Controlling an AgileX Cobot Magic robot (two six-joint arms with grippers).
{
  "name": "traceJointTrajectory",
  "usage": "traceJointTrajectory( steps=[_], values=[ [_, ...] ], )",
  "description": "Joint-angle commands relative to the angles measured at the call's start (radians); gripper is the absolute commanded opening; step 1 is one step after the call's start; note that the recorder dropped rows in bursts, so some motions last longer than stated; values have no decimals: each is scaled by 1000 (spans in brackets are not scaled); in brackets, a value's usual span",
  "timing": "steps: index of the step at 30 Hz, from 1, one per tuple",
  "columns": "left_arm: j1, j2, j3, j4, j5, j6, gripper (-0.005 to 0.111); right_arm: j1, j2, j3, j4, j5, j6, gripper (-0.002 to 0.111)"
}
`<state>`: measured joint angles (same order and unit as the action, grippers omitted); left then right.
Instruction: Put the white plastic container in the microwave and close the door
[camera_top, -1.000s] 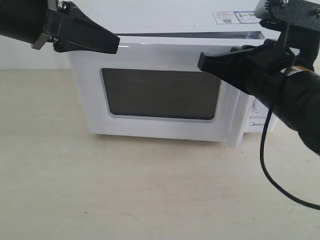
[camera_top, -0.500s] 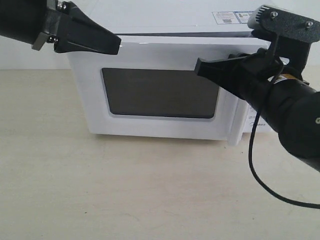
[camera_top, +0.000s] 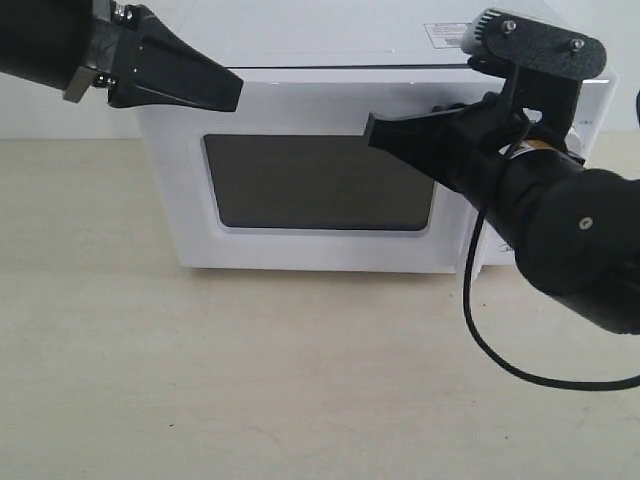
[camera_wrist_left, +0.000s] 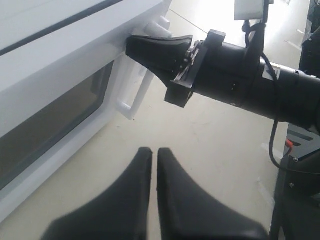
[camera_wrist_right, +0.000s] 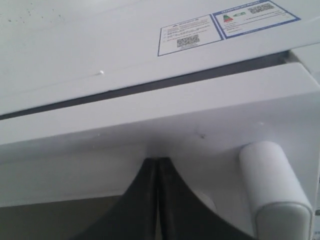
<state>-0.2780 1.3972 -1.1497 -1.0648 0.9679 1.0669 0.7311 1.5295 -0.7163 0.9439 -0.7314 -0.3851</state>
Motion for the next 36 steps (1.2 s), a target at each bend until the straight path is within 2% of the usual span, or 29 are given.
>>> traceJointTrajectory(
  steps=[1, 6, 11, 19, 27, 30, 36],
  values=[
    [-5, -11, -8, -12, 13, 4, 4, -4, 17, -16, -12, -53, -10, 0],
    [-5, -11, -8, -12, 13, 4, 4, -4, 19, -24, -12, -74, -13, 0],
    [-5, -11, -8, -12, 13, 4, 4, -72, 19, -65, -19, -17, -24, 0],
    [-5, -11, -8, -12, 0, 4, 4, -71, -16, -63, -25, 66, -44, 0],
    [-5, -11, -8, -12, -11, 4, 4, -71, -139, -61, 72, 215, -248, 0],
    [-5, -11, -8, -9, -2, 4, 4, -71, -205, -7, 100, 236, -285, 0],
    [-5, -28, -8, -7, 52, -43, 4, -71, -470, 216, 128, 260, -345, 0]
  ],
)
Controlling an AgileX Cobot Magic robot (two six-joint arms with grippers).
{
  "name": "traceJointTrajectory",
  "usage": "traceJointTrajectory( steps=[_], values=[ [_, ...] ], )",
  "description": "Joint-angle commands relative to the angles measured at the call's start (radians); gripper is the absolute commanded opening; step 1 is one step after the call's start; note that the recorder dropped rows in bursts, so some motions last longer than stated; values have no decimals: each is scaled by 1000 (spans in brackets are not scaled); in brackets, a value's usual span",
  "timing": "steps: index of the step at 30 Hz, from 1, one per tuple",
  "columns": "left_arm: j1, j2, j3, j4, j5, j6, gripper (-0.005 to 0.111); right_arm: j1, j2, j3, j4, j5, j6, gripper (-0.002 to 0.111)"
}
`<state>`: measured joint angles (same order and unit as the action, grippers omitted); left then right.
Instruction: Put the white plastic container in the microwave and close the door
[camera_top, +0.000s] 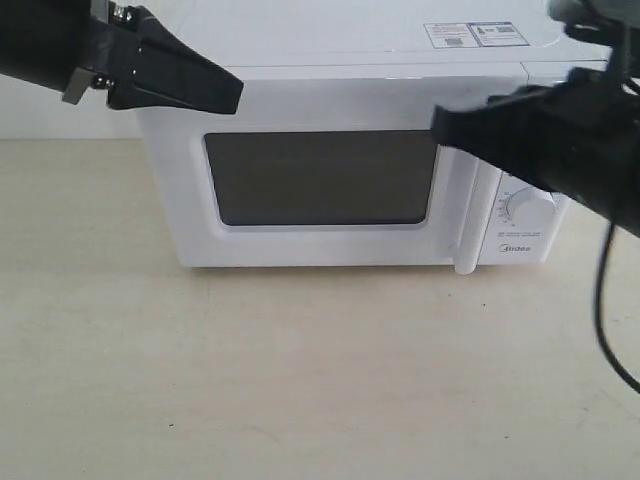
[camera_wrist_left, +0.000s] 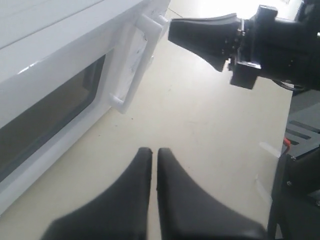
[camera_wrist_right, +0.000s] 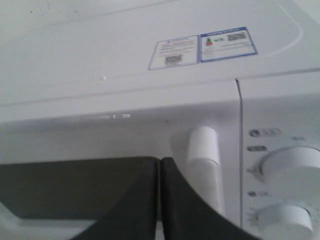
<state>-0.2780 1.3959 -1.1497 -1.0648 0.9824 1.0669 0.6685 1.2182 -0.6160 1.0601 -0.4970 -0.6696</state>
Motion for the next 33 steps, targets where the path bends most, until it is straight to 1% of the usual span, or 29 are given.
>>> traceJointTrajectory(
  steps=[1, 6, 11, 16, 19, 22, 28, 33],
  values=[
    [-5, -39, -8, -7, 37, -51, 4, -8, -219, 149, 11, 42, -86, 0],
    [-5, -120, -8, -7, 35, -53, 4, -8, -522, 255, 55, 114, -159, 0],
    [-5, -207, -8, -2, 34, -61, 4, -8, -800, 326, 194, 124, -332, 0],
    [-5, -306, 3, 17, 31, -116, 4, -8, -1030, 355, 365, 119, -526, 0],
    [-5, -380, 35, 17, 17, -133, 4, -8, -1128, 355, 425, 119, -559, 0],
    [-5, -462, 73, 15, 2, -223, 4, -8, -1200, 355, 425, 119, -559, 0],
    [-5, -652, 147, 15, -54, -242, 4, -8, -1218, 355, 425, 119, -559, 0],
    [-5, -798, 197, 8, -71, -327, 4, -8, -1218, 355, 425, 119, -559, 0]
  ],
)
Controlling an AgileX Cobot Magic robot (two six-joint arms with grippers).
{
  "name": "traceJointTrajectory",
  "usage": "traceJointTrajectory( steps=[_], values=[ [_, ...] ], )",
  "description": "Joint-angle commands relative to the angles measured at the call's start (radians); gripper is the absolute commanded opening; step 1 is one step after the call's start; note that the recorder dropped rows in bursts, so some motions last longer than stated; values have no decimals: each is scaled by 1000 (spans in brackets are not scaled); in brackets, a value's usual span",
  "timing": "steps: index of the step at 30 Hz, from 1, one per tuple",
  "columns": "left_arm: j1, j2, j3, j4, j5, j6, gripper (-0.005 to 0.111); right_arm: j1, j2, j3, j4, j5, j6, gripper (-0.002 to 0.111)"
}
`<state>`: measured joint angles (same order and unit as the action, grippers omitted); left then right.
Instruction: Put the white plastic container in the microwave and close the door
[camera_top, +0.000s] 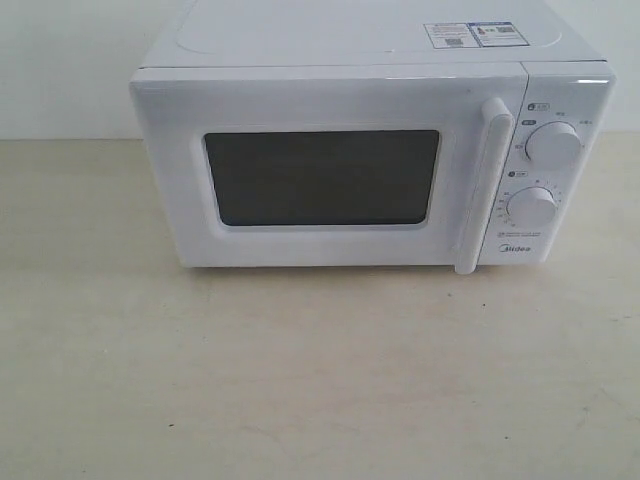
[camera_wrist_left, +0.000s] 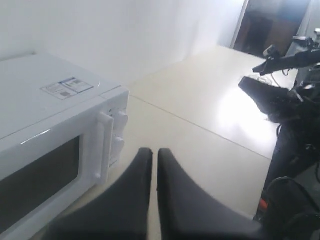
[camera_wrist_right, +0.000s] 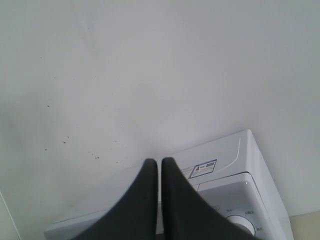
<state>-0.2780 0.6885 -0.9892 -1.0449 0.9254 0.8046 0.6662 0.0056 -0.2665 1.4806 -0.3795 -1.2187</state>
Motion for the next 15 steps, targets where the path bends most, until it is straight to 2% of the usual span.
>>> traceJointTrajectory(
  steps=[1, 10, 15],
  values=[
    [-5, -146, 69, -12, -14, -83, 4, -6, -6, 6, 5, 2, -10, 0],
    [-5, -393, 312, -3, -59, -98, 4, -6, -6, 6, 2, 0, -10, 0],
    [-5, -443, 307, 2, 29, -112, 4, -6, -6, 6, 2, 0, -10, 0]
  ],
)
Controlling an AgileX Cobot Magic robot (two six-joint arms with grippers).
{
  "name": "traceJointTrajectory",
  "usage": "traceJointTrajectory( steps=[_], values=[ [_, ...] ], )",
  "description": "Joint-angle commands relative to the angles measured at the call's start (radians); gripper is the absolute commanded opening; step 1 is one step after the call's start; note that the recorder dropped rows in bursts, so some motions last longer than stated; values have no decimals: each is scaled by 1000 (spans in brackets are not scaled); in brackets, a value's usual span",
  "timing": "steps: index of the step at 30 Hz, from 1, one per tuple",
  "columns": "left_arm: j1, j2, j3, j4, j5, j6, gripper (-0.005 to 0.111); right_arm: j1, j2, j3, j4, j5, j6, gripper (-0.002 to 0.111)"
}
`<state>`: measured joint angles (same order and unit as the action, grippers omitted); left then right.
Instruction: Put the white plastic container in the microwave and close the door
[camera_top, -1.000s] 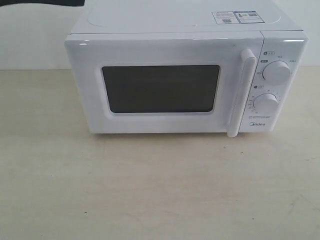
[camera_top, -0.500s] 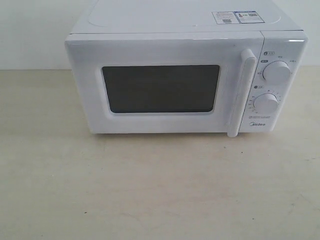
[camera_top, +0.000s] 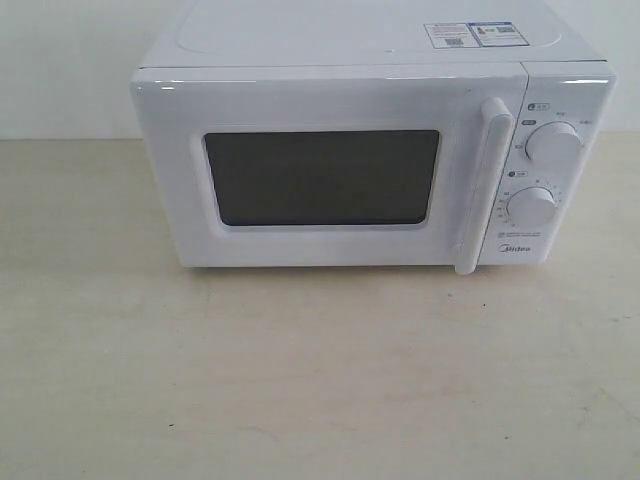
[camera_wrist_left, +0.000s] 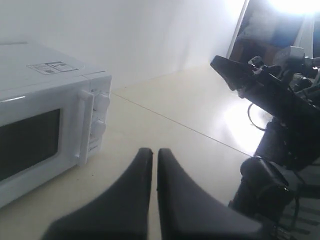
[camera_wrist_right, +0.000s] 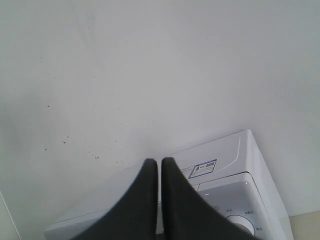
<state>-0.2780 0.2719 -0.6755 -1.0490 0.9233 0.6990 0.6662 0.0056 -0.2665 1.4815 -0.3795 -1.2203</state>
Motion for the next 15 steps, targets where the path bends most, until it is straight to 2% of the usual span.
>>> traceJointTrajectory(
  steps=[1, 4, 9, 15],
  values=[
    [-5, -52, -23, 61, -5, -21, 4, -6, -6, 6, 2, 0, -8, 0],
    [-5, -121, -61, 245, -89, -120, 4, -6, -6, 6, 2, 0, -8, 0],
    [-5, -272, -83, 616, -173, -401, 4, -6, -6, 6, 2, 0, -8, 0],
    [3, -272, -61, 849, -234, -388, 4, -6, -6, 6, 2, 4, -8, 0]
  ],
)
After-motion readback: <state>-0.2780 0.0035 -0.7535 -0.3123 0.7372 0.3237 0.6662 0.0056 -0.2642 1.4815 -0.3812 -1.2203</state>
